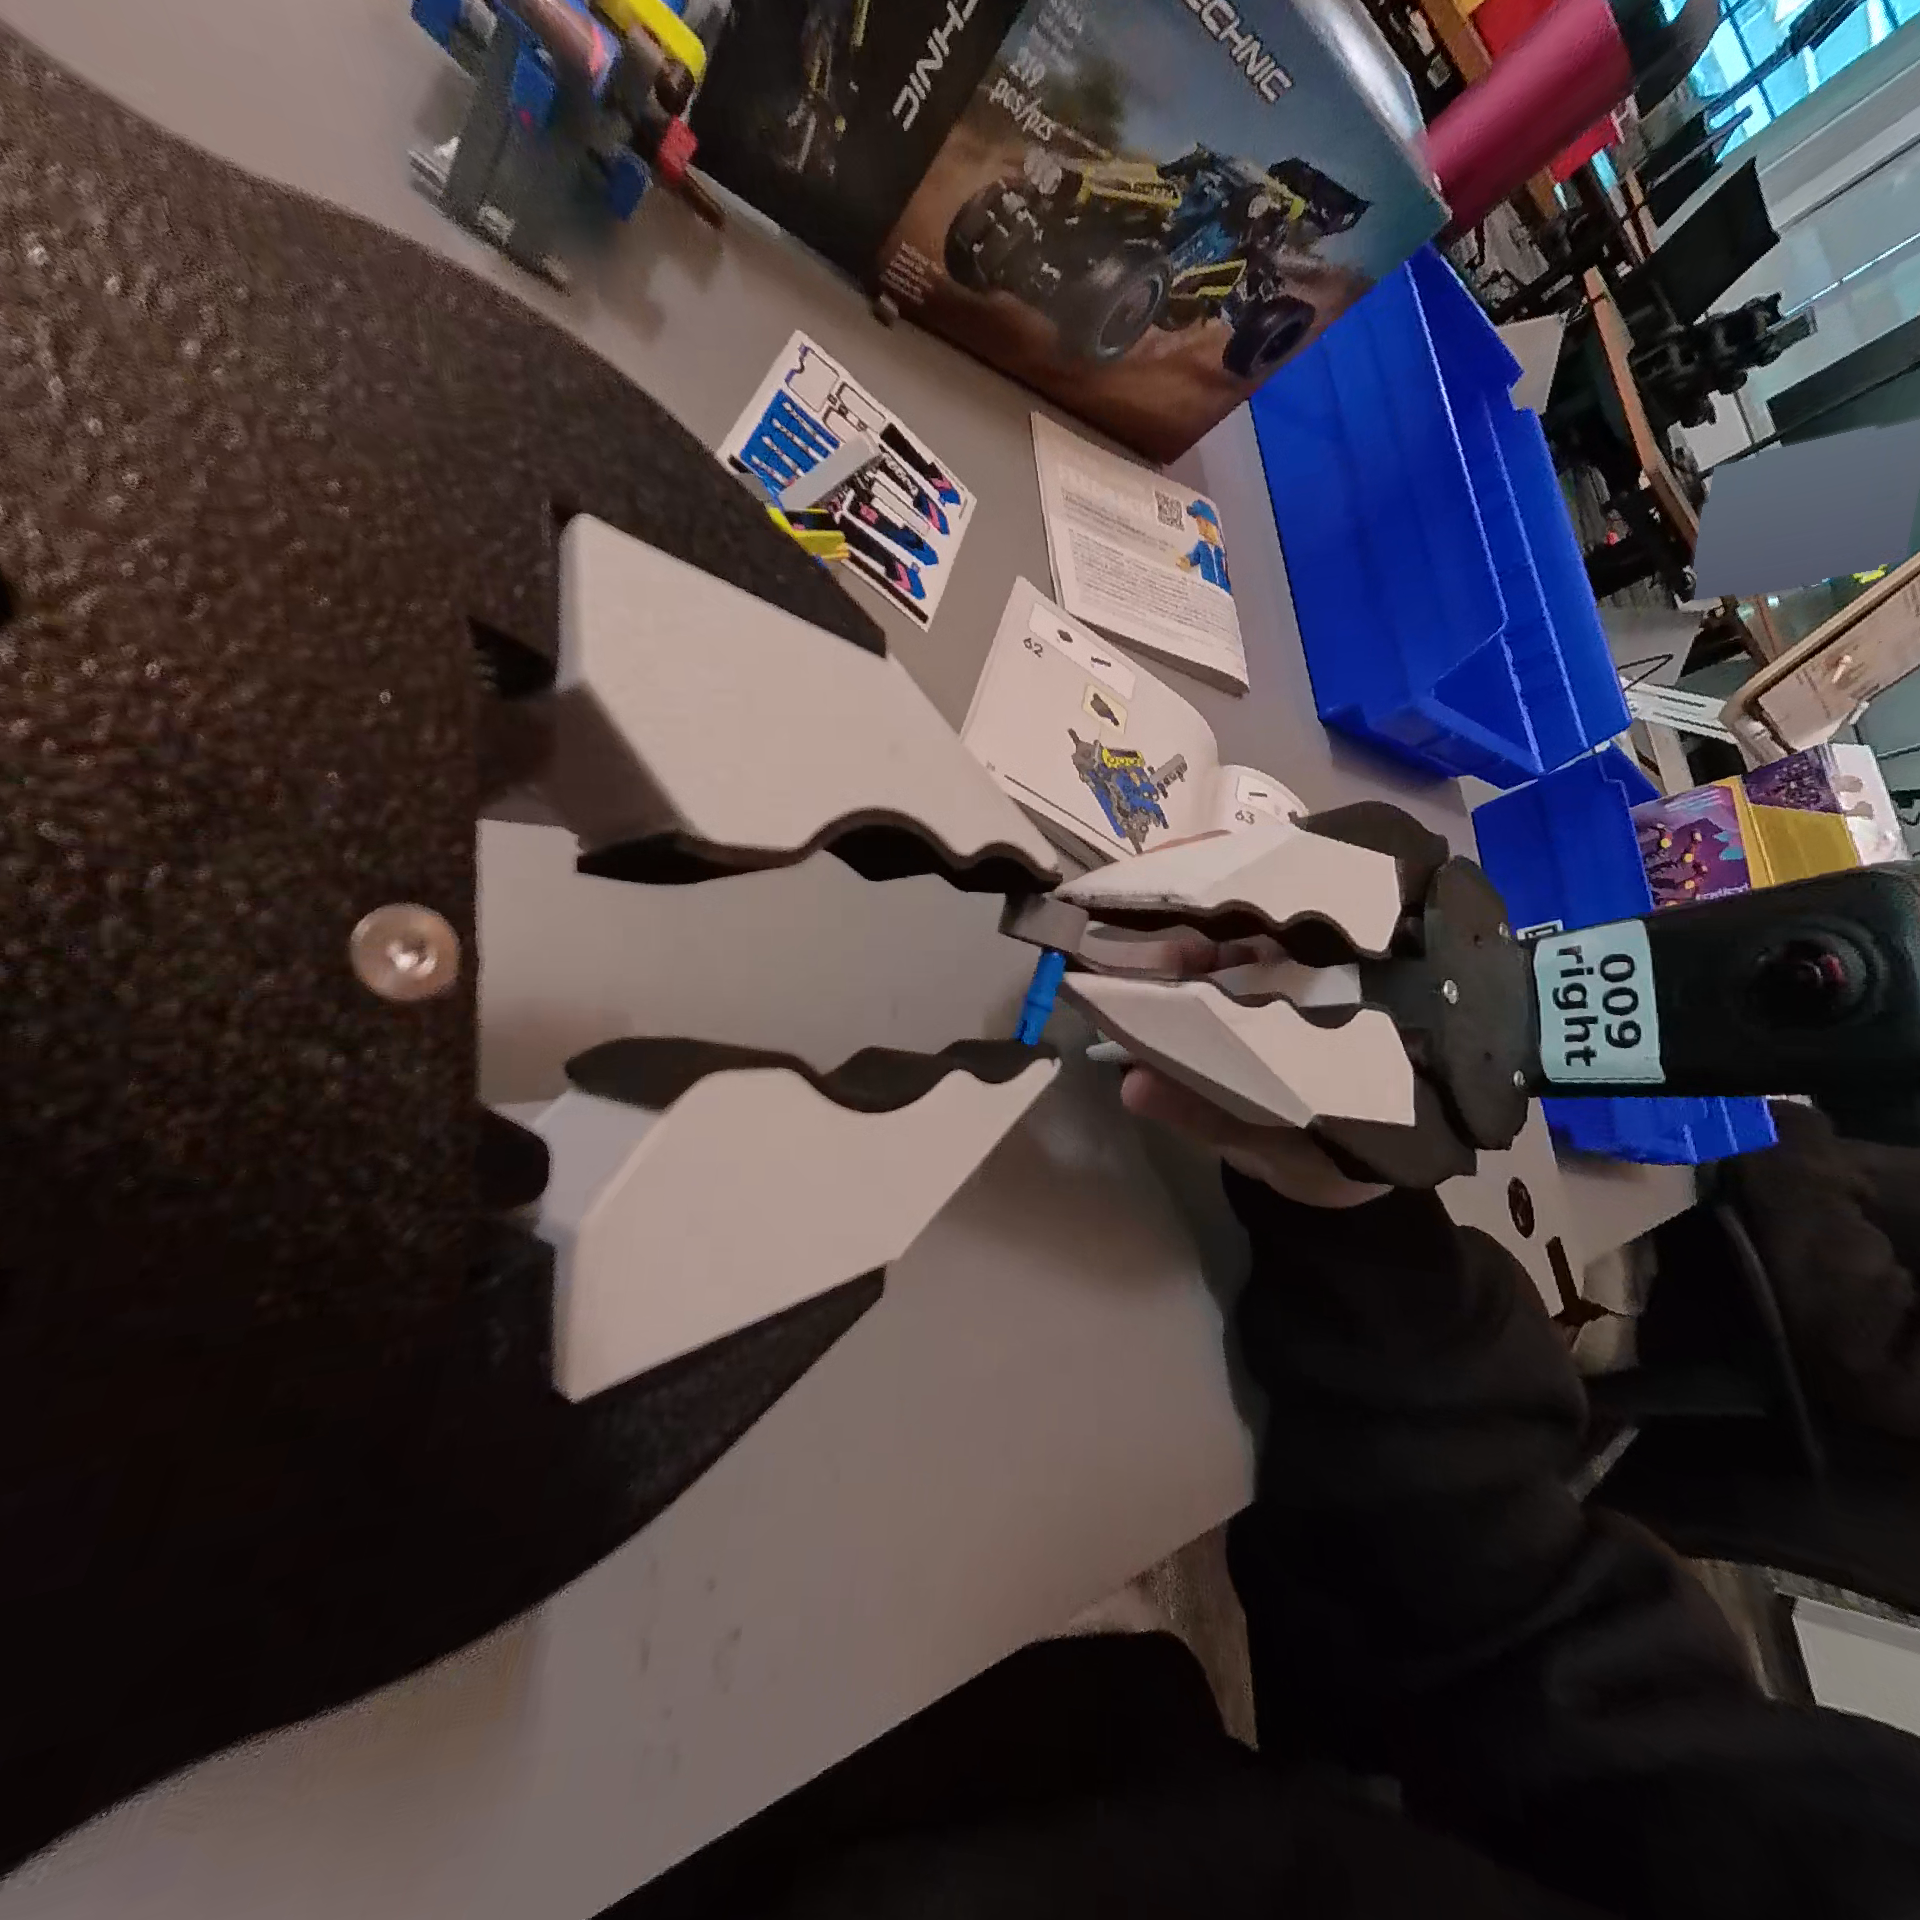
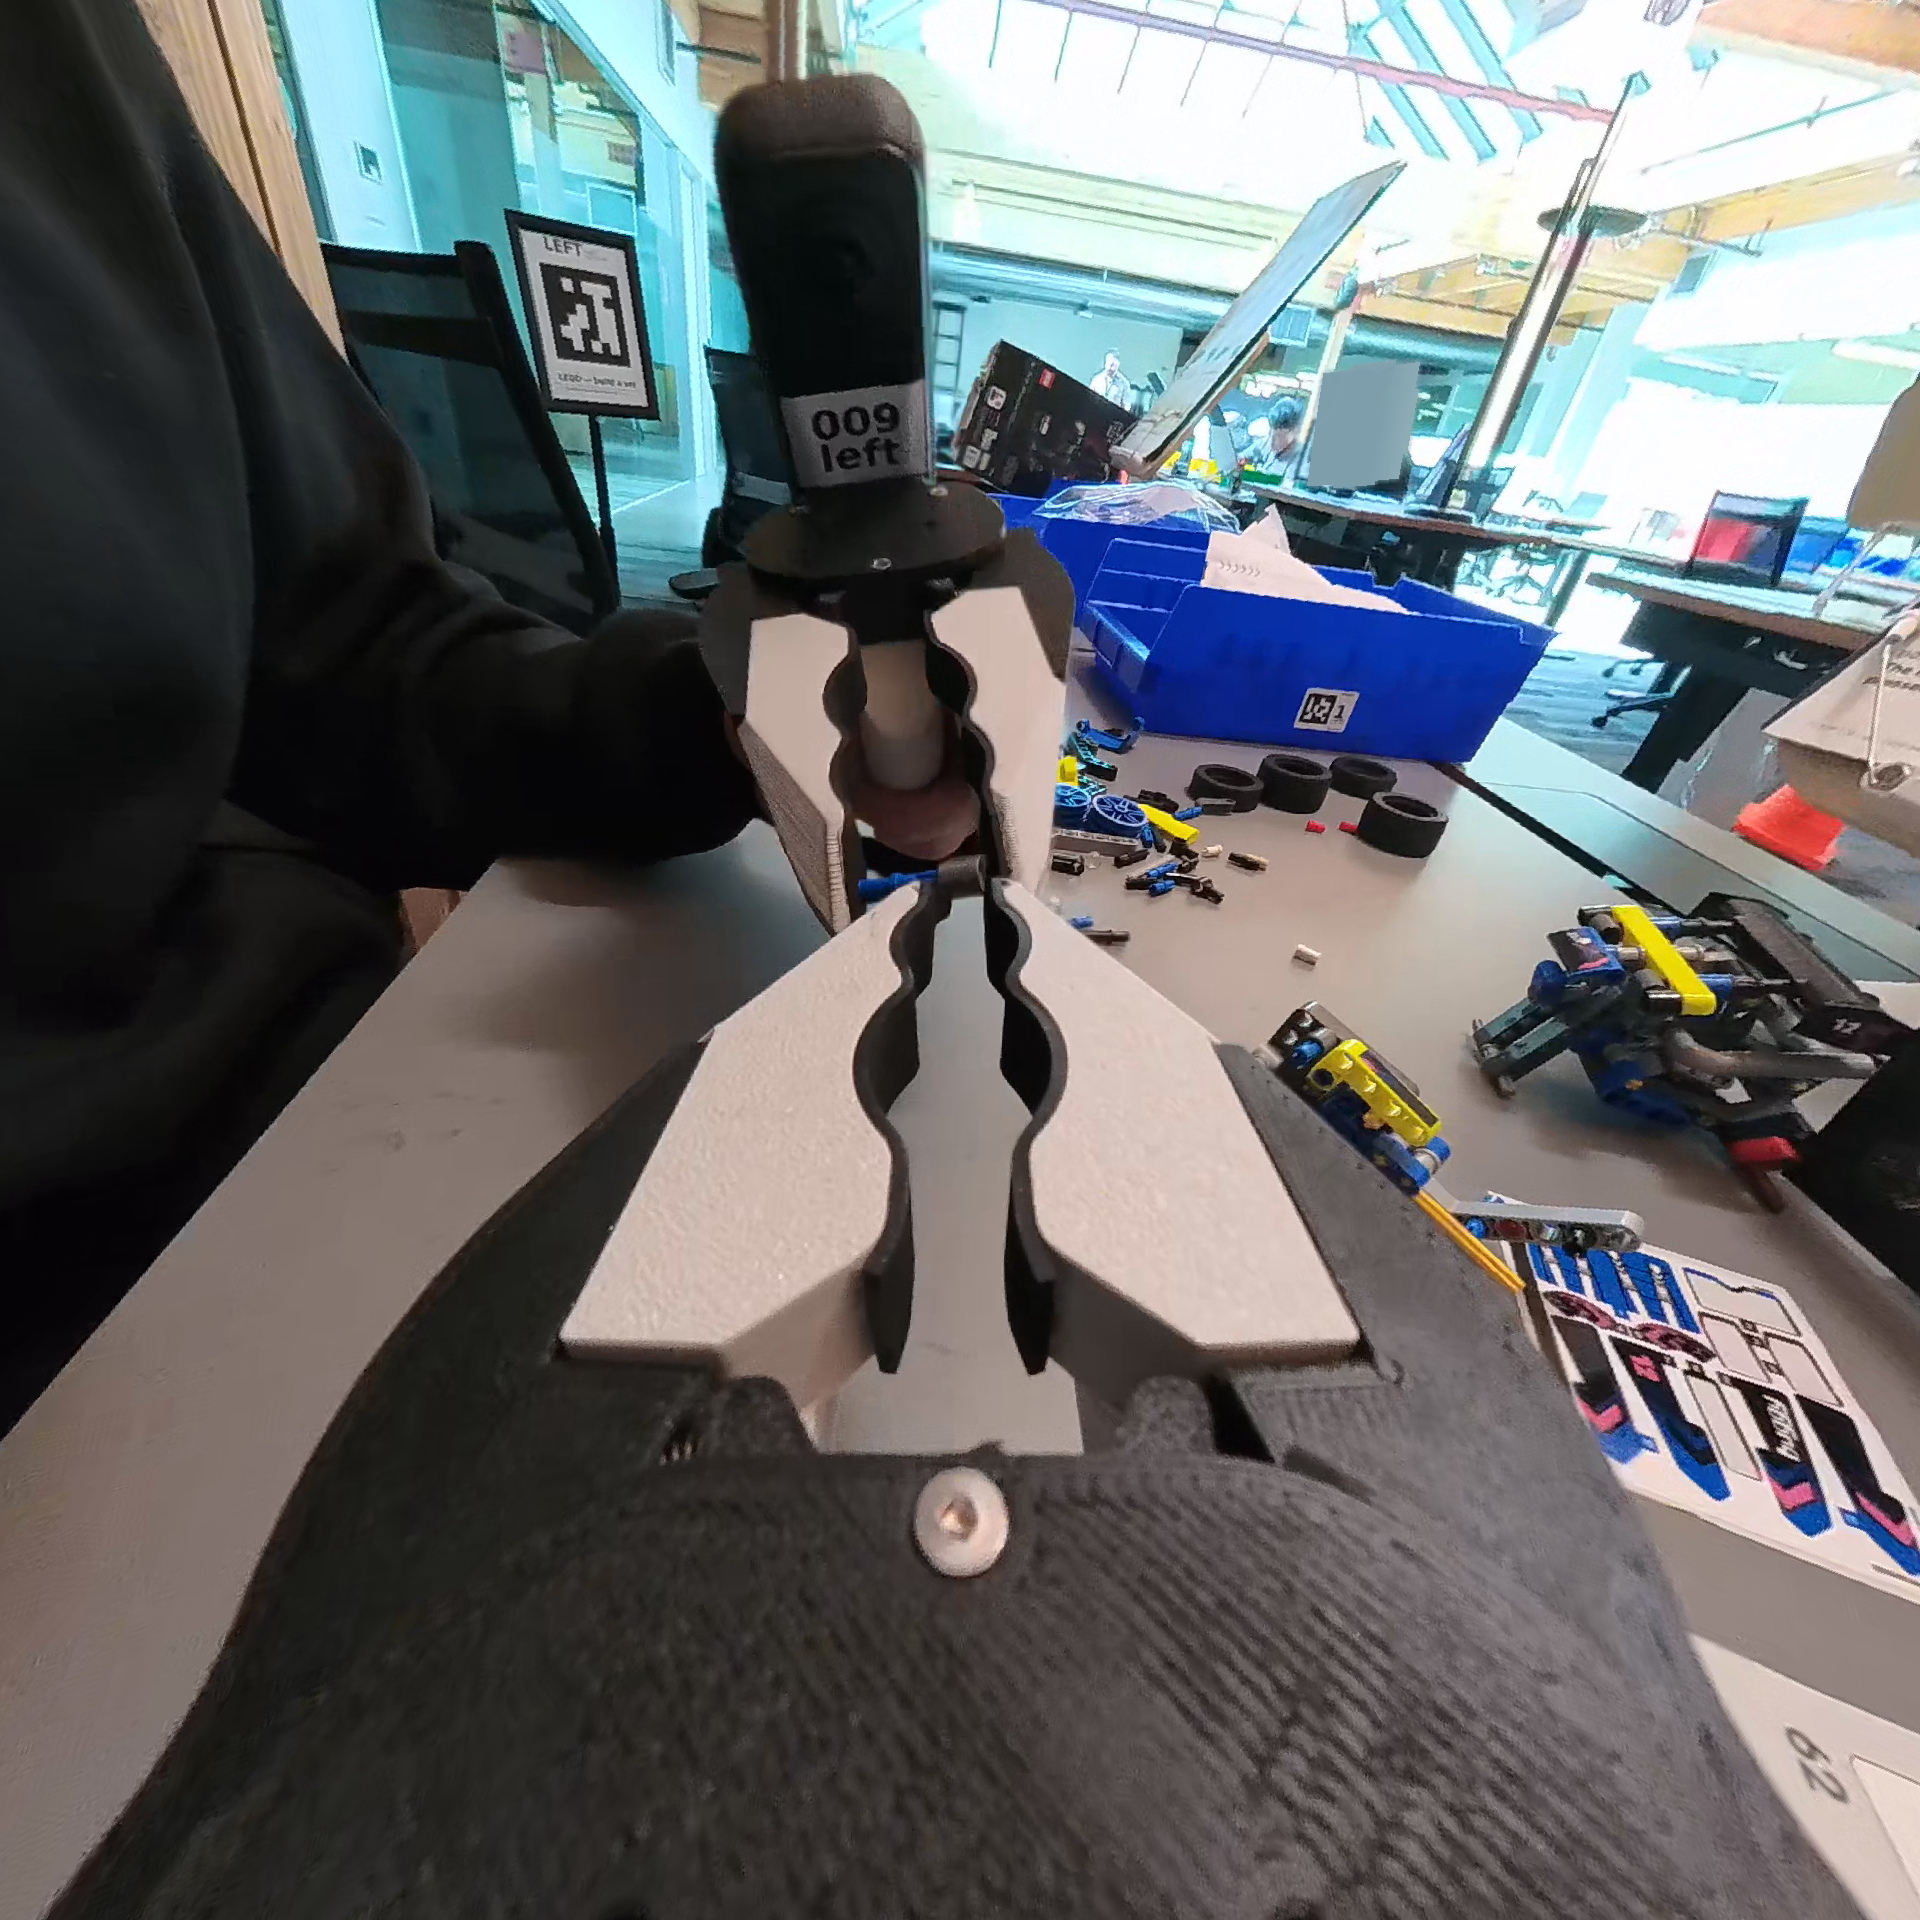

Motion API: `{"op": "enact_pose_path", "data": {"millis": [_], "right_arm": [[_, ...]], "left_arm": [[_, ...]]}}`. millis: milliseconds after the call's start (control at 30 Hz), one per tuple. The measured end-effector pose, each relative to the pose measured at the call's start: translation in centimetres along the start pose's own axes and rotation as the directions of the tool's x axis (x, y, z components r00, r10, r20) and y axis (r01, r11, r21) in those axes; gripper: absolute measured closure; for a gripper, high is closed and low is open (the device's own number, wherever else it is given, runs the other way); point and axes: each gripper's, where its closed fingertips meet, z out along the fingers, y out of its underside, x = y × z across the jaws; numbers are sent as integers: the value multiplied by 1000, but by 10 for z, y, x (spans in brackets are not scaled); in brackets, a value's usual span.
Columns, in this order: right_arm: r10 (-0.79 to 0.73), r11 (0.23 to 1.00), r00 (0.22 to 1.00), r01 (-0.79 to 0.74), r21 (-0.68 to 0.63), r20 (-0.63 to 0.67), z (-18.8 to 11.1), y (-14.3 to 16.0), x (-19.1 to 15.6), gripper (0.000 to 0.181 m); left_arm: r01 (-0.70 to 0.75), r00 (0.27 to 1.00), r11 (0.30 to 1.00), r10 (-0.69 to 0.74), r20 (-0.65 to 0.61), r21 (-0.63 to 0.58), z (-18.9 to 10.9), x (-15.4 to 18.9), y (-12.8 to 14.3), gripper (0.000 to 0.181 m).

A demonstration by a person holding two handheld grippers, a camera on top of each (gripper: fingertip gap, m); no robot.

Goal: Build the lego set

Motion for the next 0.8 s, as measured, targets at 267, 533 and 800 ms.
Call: {"op": "enact_pose_path", "data": {"millis": [267, 533, 800], "right_arm": [[138, 990, 990, -138, 21, 8, 2, -3, 4, 163], [592, 805, 805, -590, 64, -31, 1, 10, 29, 157], [681, 724, 728, -685, 77, 75, 8, 2, 18, 175]], "left_arm": [[-44, 994, 998, 47, 98, -35, -1, -12, 3, 155], [-231, 933, 967, 253, 255, -111, -2, -25, 2, 155], [-350, 874, 915, 396, 282, -200, 0, -26, 7, 155]]}}
